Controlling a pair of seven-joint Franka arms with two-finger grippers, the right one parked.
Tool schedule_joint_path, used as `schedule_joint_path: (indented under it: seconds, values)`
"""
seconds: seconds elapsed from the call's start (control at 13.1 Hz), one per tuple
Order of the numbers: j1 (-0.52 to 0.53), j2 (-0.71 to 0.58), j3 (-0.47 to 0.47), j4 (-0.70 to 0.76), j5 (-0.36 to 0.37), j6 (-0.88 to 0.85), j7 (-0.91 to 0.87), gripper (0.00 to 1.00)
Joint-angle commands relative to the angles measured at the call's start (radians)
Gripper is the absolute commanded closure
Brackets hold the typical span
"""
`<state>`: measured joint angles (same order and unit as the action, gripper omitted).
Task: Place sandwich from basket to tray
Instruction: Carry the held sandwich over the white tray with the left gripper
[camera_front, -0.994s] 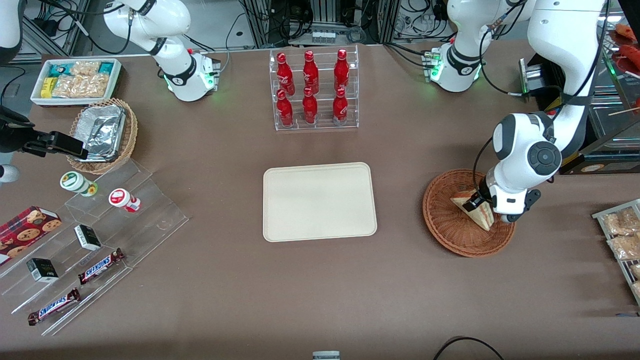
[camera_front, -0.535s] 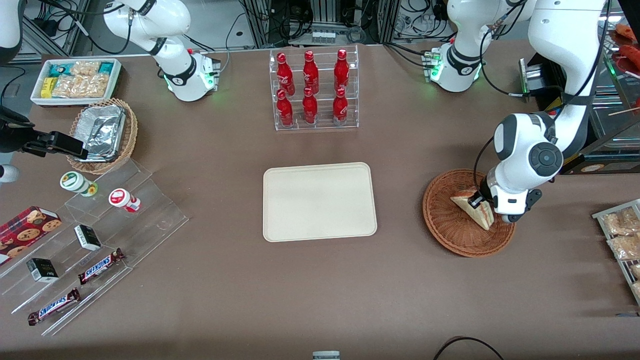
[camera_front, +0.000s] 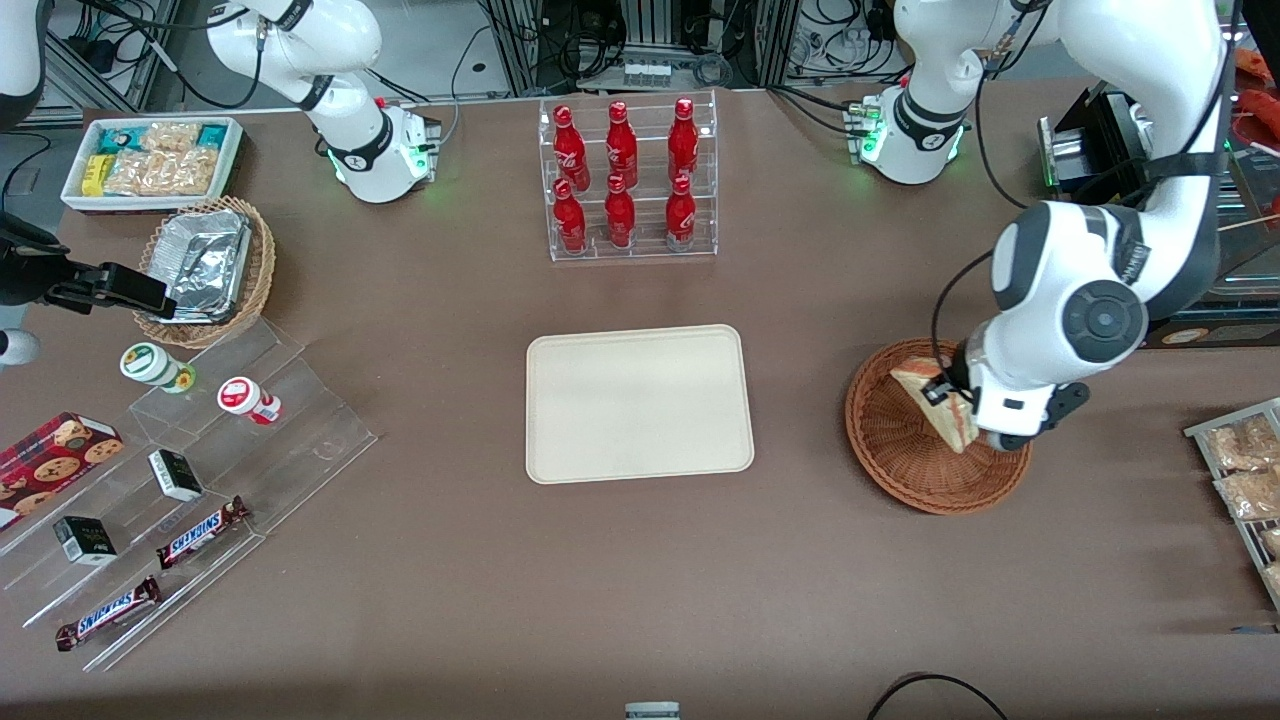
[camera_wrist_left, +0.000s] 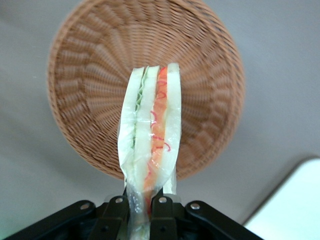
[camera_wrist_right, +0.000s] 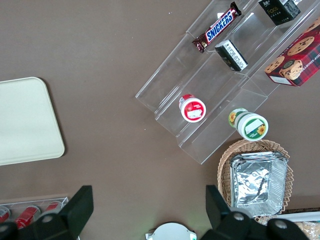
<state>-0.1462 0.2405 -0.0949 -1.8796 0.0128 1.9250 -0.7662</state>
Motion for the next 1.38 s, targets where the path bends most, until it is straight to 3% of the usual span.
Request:
schedule_joint_path:
  seconds: [0.0, 0.69, 1.3]
  values:
    - [-0.088, 0.008, 0.004, 0.031, -0.004, -0.02, 0.01, 1.0]
    - [-0.357, 0.154, 0.004, 0.203, -0.027, -0.009, -0.007, 1.0]
    - [-0.536, 0.39, 0.004, 0.45, -0.027, 0.032, -0.096, 1.0]
